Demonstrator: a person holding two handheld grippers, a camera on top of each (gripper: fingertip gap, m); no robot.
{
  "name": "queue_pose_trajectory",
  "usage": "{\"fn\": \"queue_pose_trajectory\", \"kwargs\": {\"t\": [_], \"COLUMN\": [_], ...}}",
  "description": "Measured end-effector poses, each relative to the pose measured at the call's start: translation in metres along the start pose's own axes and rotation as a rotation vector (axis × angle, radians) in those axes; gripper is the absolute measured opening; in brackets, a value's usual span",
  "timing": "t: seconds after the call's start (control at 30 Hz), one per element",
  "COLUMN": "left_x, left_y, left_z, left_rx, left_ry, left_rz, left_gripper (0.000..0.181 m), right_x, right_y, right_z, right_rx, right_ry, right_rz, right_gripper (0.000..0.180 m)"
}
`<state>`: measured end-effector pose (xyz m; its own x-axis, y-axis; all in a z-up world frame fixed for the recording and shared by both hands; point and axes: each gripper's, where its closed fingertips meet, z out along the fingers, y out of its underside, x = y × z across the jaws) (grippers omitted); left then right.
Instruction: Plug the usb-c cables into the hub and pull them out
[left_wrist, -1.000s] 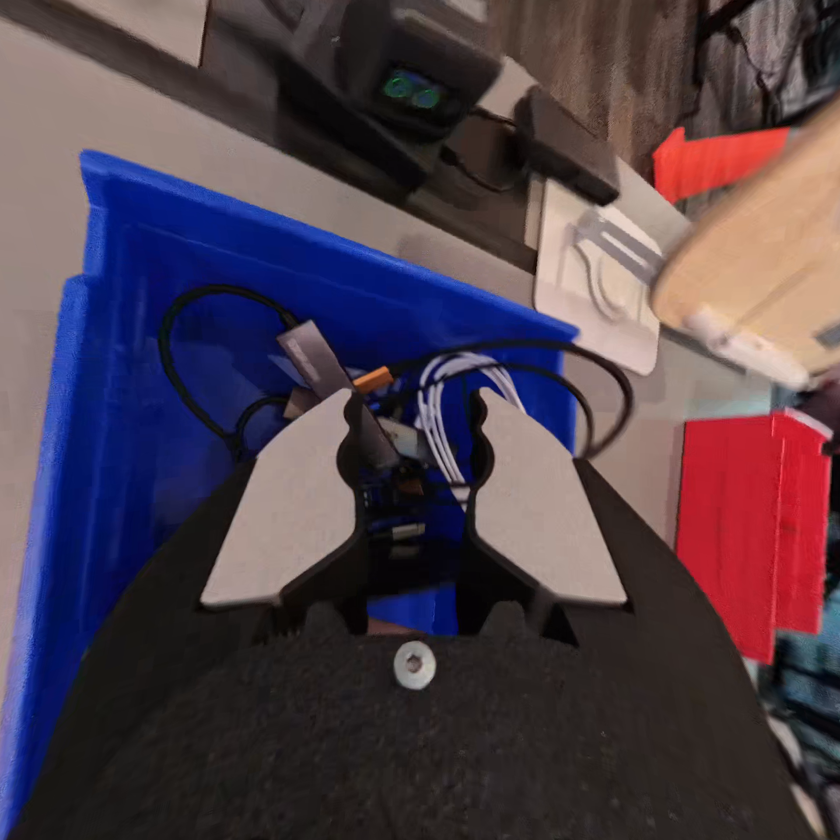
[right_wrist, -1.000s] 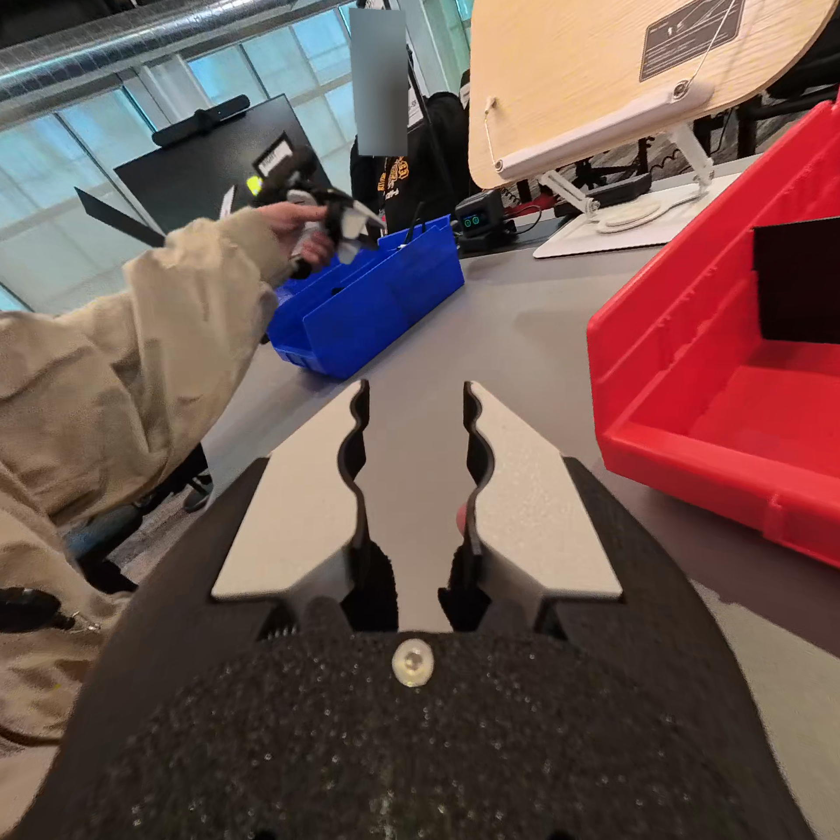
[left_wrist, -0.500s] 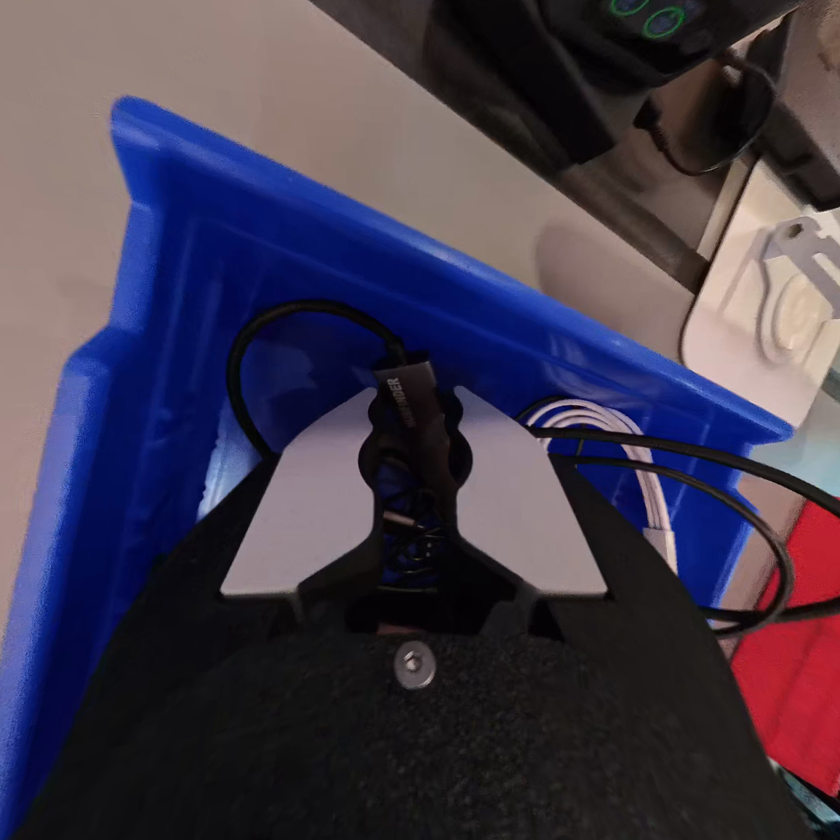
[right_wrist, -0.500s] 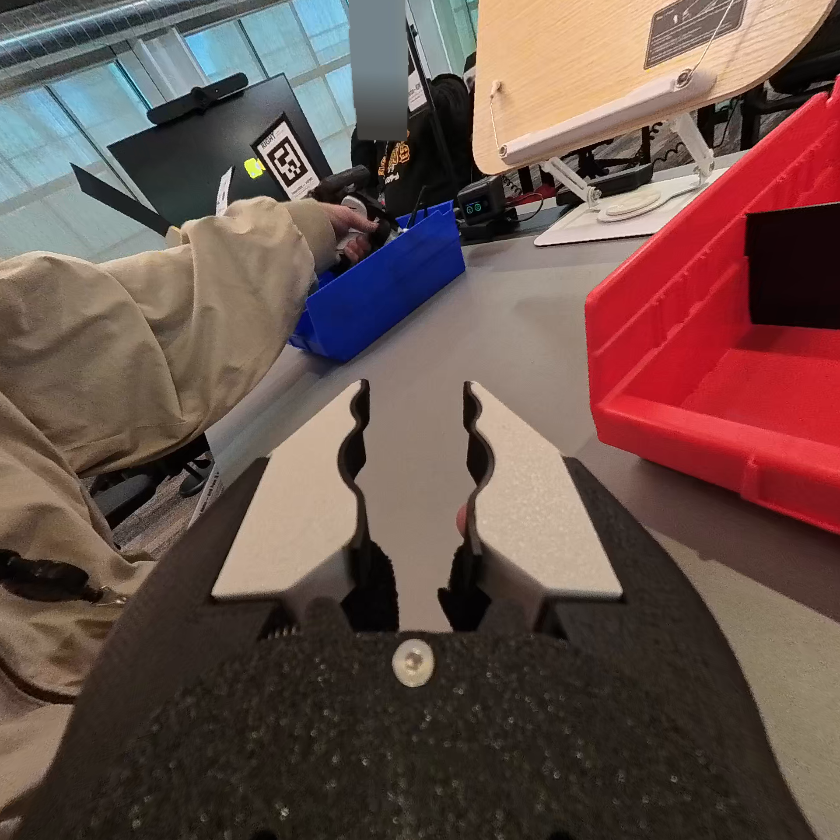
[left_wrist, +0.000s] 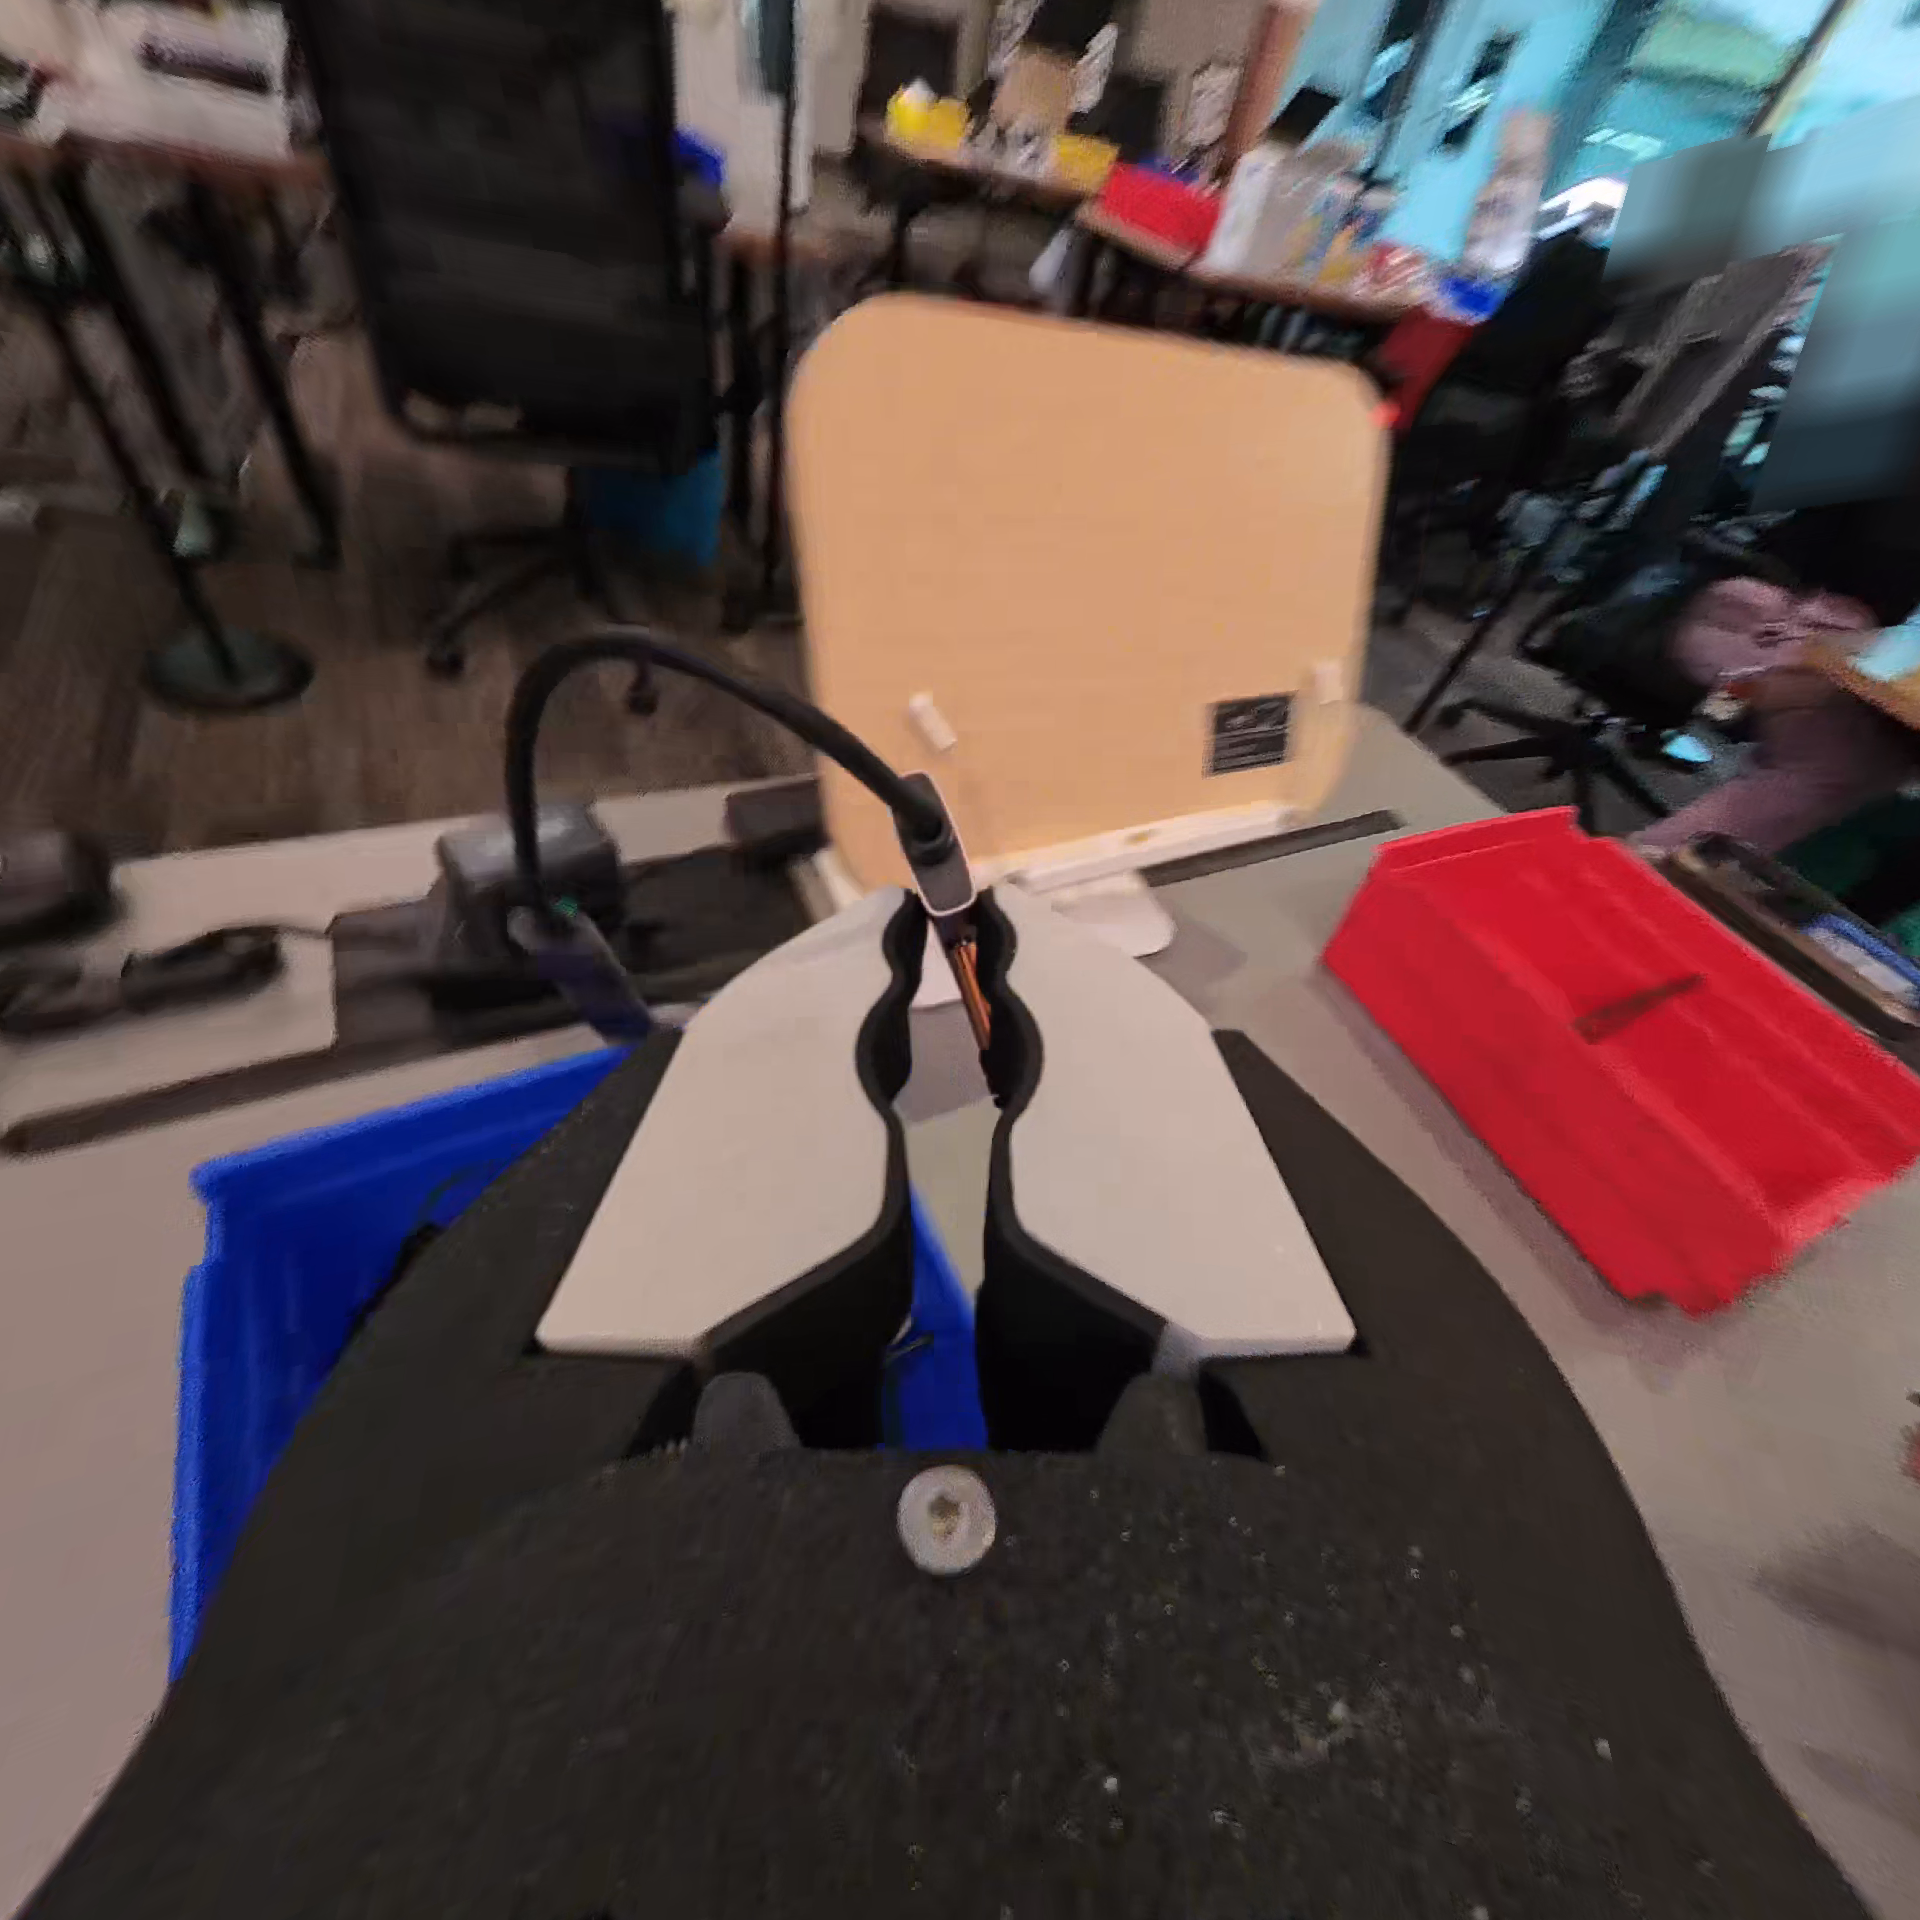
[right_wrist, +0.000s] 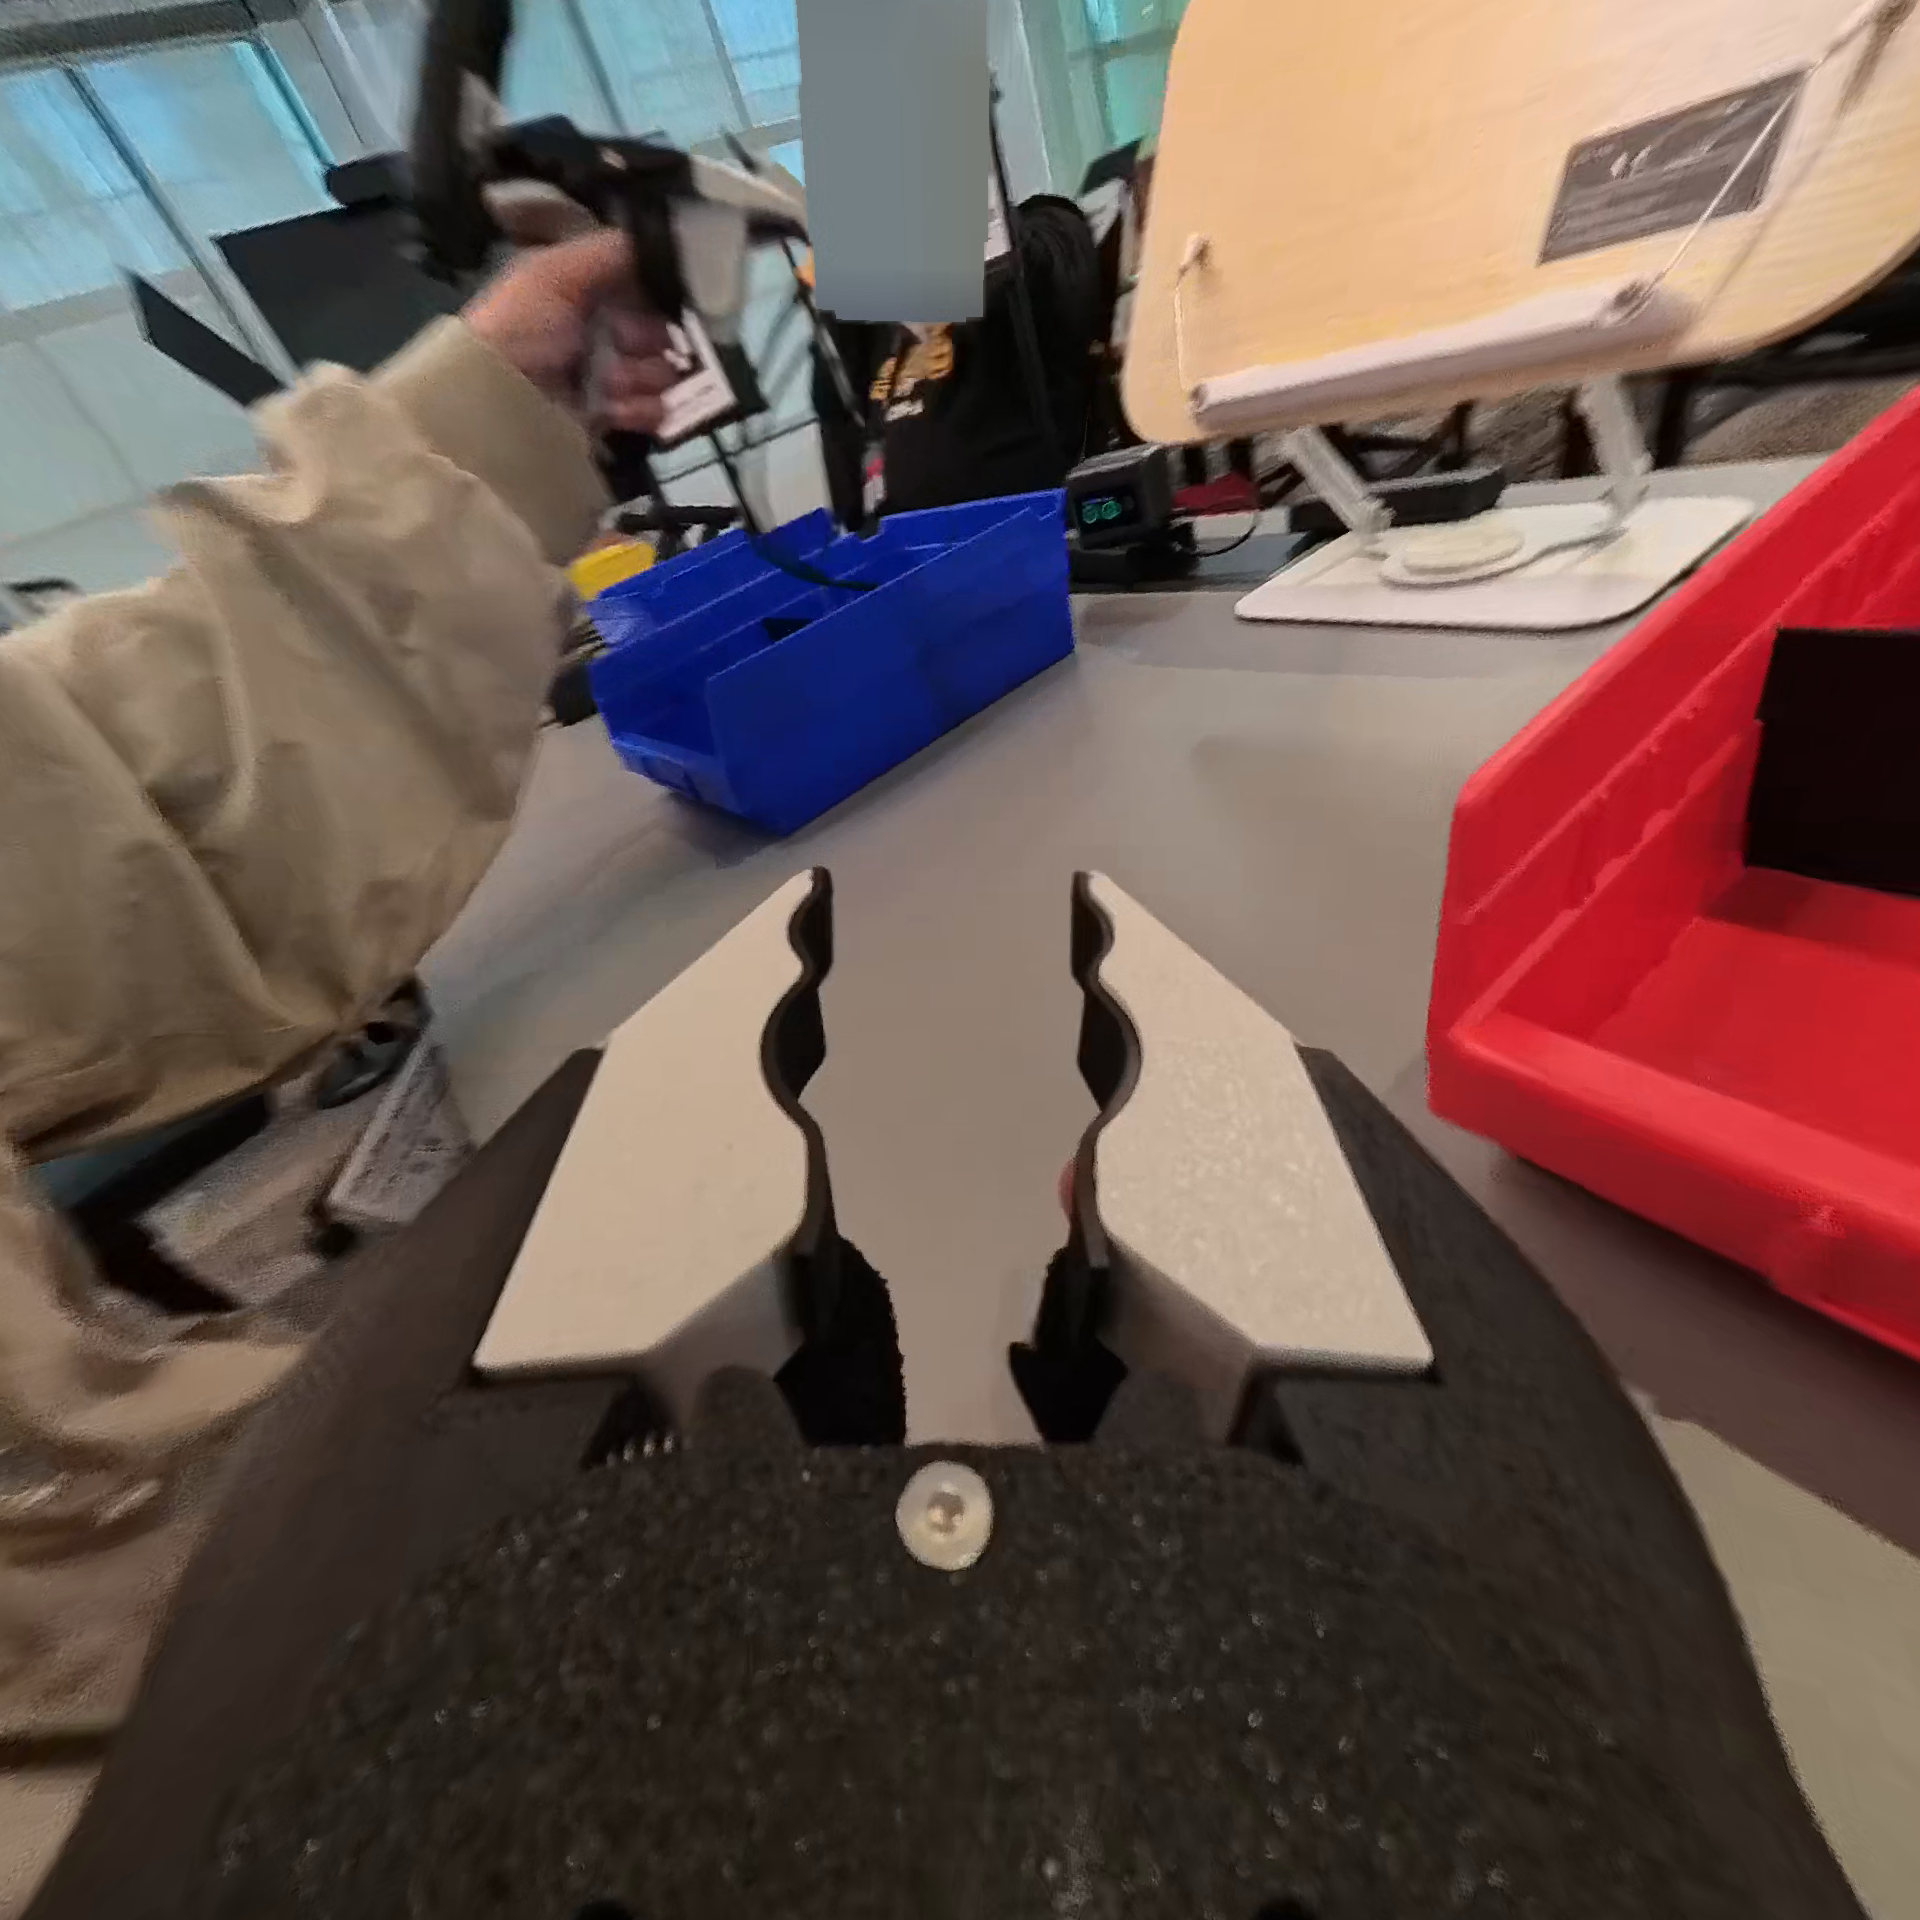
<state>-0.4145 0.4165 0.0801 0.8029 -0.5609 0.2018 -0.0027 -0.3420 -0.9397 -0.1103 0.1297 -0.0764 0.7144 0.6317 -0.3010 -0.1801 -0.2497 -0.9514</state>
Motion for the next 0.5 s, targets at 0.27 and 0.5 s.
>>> {"fn": "queue_pose_trajectory", "kwargs": {"t": [0.27, 0.5], "left_x": [0.151, 0.27], "left_y": [-0.055, -0.062], "left_z": [-0.07, -0.126], "left_rx": [0.158, 0.21], "left_ry": [0.364, 0.741], "left_rz": [0.168, 0.178], "left_gripper": [0.009, 0.008], "right_x": [-0.025, -0.085], "right_y": [-0.07, -0.161], "right_z": [0.05, 0.074], "right_rx": [0.02, 0.165], "right_ry": [0.15, 0.05], "right_rz": [-0.422, -0.465], "right_gripper": [0.05, 0.051]}}
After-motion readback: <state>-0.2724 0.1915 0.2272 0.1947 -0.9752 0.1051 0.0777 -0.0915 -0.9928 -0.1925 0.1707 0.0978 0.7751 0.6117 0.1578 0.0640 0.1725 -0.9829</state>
